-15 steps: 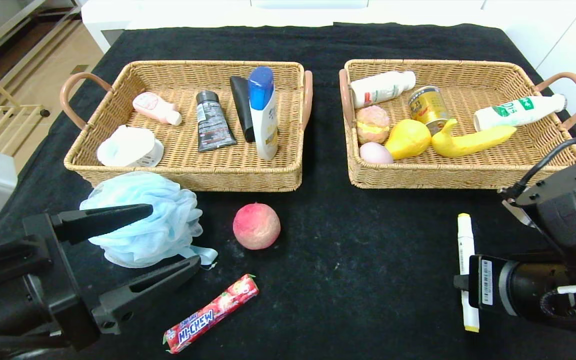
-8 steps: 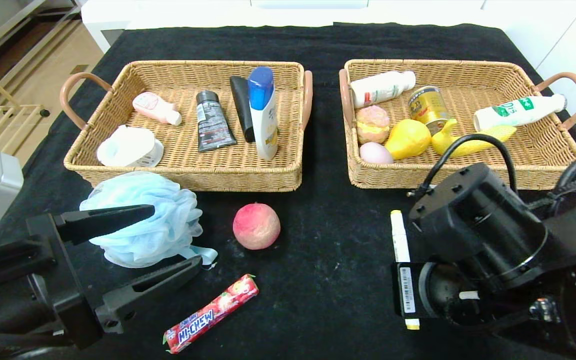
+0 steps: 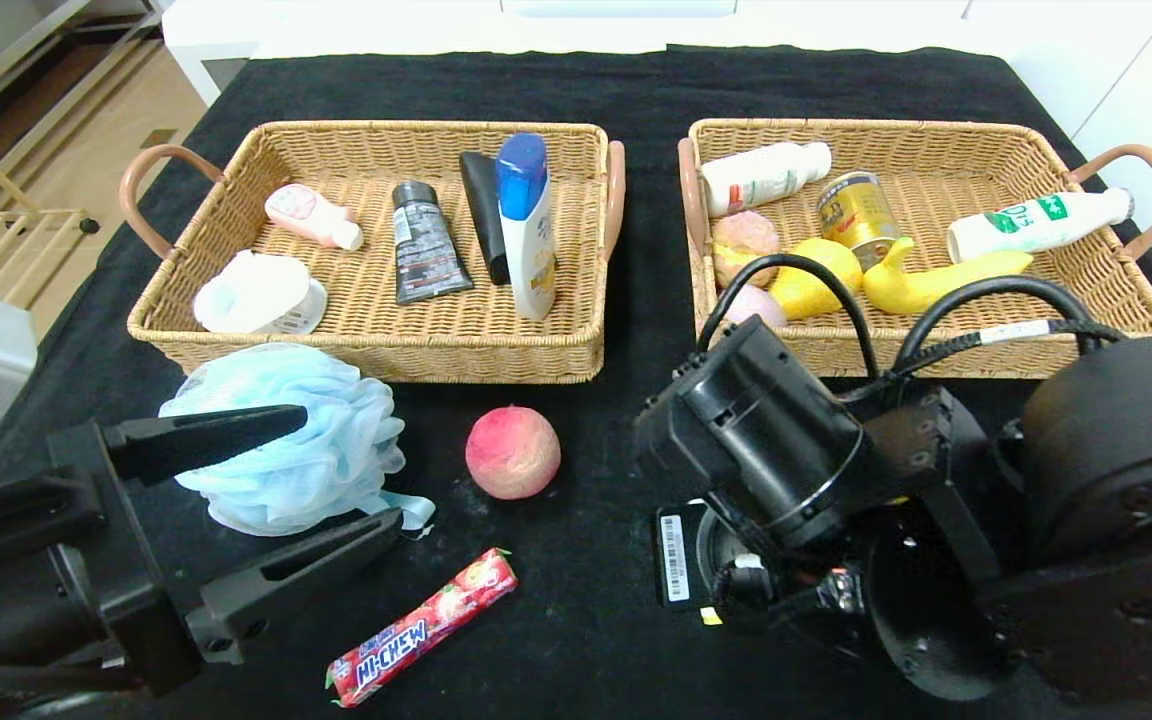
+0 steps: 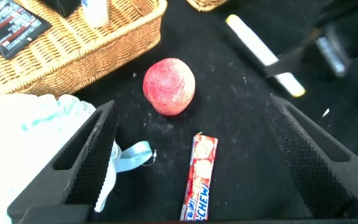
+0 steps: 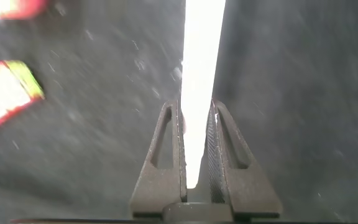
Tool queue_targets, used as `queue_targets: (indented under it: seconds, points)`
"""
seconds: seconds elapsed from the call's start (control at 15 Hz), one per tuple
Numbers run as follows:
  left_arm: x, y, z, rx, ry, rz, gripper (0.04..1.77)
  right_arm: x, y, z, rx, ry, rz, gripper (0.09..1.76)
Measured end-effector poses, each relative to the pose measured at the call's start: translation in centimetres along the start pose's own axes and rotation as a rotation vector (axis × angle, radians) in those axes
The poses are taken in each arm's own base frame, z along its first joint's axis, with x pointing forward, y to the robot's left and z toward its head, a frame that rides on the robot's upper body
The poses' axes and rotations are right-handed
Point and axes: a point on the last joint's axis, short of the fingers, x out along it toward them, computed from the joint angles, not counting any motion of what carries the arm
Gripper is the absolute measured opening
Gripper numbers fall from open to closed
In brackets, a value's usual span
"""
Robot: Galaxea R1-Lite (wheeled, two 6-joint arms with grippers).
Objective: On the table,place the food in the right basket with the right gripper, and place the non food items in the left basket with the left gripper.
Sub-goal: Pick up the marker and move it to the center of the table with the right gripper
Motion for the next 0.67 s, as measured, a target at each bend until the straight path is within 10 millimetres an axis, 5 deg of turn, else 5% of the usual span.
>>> queue_targets:
  seconds: [0.67]
  points:
    - [-0.1, 0.0, 0.1, 0.005, -0.005, 0.003, 1.72, 2.5, 3.2, 1.2, -0.04, -0.052, -0.006, 0.32]
